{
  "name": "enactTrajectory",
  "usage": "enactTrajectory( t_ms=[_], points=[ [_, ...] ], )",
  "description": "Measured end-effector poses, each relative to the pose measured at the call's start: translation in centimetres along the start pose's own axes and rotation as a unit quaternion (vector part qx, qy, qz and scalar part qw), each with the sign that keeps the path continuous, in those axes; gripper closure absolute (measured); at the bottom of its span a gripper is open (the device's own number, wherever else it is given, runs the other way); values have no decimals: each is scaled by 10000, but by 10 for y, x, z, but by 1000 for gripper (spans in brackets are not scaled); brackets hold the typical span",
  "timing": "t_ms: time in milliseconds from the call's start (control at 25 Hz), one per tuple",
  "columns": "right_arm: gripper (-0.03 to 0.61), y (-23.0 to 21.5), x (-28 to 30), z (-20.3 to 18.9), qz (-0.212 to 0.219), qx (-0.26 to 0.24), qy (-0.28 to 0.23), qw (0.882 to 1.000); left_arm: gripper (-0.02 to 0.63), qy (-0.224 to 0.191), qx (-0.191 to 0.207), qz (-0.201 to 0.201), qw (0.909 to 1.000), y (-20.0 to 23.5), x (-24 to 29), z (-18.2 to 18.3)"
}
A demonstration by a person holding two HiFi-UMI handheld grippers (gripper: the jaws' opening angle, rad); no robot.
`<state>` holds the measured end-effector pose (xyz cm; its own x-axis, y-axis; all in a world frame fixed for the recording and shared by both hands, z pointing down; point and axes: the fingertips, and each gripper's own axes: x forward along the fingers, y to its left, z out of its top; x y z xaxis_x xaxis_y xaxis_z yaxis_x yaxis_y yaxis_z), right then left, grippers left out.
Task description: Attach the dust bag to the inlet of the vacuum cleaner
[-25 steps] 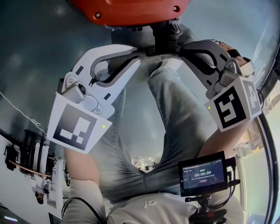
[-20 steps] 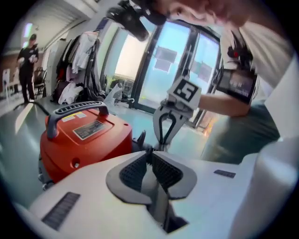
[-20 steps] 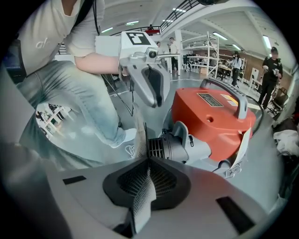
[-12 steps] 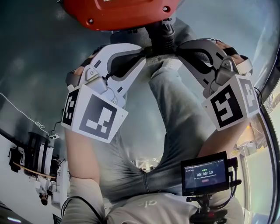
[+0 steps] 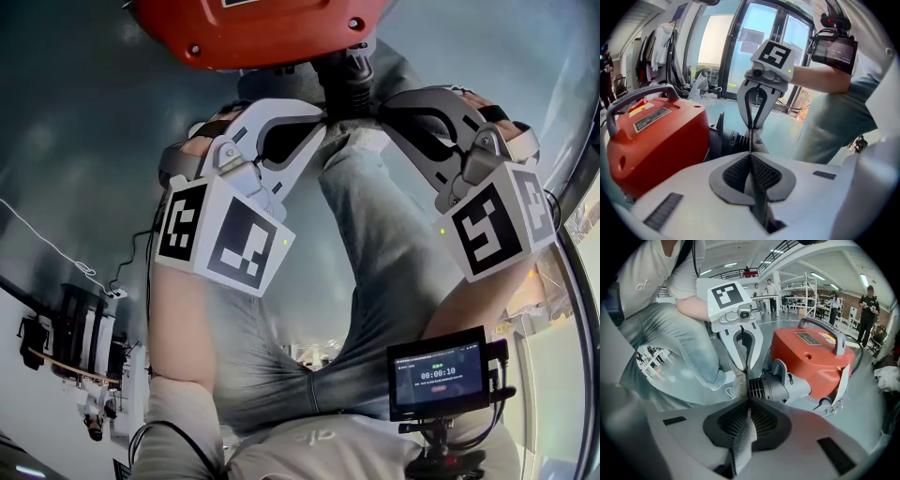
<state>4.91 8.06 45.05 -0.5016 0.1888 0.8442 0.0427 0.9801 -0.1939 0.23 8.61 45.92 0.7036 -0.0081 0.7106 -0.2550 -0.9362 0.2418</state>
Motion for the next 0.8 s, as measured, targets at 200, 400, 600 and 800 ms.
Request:
enactTrajectory(
  t_ms=[200, 400, 600, 800],
  points=[
    [554, -6, -12, -1, -126, 208, -165, 9996, 601, -63, -134, -30, 9999, -1, 0, -2],
    [554, -5, -8, -2, -109, -173, 180, 9996, 601, -34, -29, 27, 10000, 1, 0, 0],
    [556, 2, 2, -4, 97, -139, 274, 9995, 600, -28, 231, 259, 9994, -2, 2, 2],
    [565, 4, -7, -6, -184, -536, 292, 9980, 600, 131, 1033, 875, 9907, -4, -2, 15]
  ],
)
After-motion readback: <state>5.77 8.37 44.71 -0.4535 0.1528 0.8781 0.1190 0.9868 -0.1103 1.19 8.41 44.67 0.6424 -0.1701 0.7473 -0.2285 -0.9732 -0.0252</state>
